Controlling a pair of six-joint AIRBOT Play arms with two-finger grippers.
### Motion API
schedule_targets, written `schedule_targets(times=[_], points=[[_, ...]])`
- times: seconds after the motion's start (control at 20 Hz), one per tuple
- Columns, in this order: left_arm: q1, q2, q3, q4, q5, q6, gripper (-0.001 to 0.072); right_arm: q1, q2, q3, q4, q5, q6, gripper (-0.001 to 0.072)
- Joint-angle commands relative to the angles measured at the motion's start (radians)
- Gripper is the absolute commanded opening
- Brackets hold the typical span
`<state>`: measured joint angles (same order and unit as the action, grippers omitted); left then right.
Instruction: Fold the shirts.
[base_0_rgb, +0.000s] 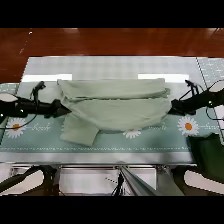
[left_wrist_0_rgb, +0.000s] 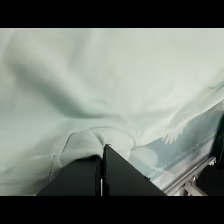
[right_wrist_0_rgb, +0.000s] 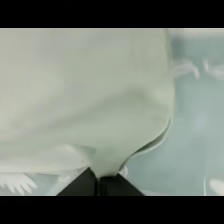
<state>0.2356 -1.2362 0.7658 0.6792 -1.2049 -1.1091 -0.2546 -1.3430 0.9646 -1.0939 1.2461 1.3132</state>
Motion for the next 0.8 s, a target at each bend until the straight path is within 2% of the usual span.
schedule_targets(times=[0.0,0.15,0.3,0.5,0.75], points=[[0.000,-0.002,0.196,-0.008,0.003,-0.003,0.0026,0.019,0.023,0.149,0.135,-0.087,-0.014,0.0027],[-0.001,-0.031,0.269,-0.033,0.116,-0.003,0.0026,0.059,-0.036,0.238,0.142,-0.242,-0.005,0.0027],[-0.001,-0.138,0.353,-0.074,0.178,-0.002,0.0026,0.064,-0.118,0.294,0.144,-0.375,0.037,0.0027],[-0.006,-0.346,0.501,-0.105,0.161,-0.018,0.0026,0.065,-0.223,0.324,0.156,-0.473,0.037,0.0027],[-0.018,-0.546,0.620,-0.126,0.128,-0.047,0.0027,0.065,-0.326,0.324,0.204,-0.490,0.038,0.0028]])
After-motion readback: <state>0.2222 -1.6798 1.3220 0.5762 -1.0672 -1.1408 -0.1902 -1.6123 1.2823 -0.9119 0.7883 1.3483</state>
